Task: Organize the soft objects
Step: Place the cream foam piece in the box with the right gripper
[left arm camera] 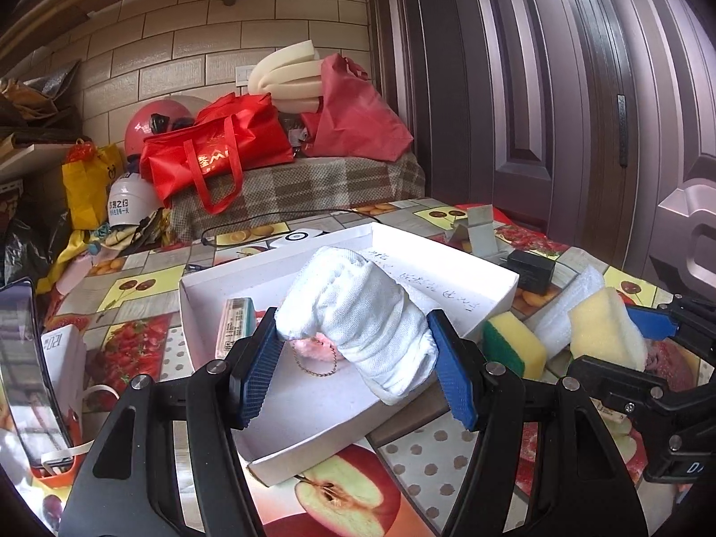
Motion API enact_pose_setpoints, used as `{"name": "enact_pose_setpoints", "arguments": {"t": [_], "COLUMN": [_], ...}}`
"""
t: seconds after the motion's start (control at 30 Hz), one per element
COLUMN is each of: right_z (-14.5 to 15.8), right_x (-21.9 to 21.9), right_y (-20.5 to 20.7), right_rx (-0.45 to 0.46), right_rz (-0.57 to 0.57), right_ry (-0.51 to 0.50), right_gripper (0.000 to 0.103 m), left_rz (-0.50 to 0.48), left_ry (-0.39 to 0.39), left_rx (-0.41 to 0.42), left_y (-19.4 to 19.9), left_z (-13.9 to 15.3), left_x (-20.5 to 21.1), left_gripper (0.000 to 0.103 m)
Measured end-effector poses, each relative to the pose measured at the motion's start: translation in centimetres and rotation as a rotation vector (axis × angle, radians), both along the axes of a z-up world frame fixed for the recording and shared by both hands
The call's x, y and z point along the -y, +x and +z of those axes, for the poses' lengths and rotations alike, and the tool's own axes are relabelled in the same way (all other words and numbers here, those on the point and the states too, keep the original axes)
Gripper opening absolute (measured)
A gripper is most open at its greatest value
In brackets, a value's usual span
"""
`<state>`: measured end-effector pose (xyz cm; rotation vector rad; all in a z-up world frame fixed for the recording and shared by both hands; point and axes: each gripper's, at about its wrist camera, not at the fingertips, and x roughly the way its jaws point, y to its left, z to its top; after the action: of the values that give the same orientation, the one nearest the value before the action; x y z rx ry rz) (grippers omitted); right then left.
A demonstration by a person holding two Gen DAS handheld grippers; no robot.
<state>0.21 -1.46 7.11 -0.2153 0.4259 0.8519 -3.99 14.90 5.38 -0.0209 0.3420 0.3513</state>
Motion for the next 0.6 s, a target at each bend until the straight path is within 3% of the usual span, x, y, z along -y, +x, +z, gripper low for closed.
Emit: {"name": "enact_pose_setpoints", "arguments": {"t": [0.6], "right_z": [-0.4], "right_x": [-3.0], "right_y": [1.2], "right_rx": [-0.040], "right_rz": [-0.030], "right_ry": [-0.011], "right_gripper": [0.063], "left_rz": [0.068], "left_ry": [-0.021], "left_rx": [0.026], "left_y": [0.2], "left_z": [0.1], "left_x": [-2.4], "left_gripper": [0.065]}}
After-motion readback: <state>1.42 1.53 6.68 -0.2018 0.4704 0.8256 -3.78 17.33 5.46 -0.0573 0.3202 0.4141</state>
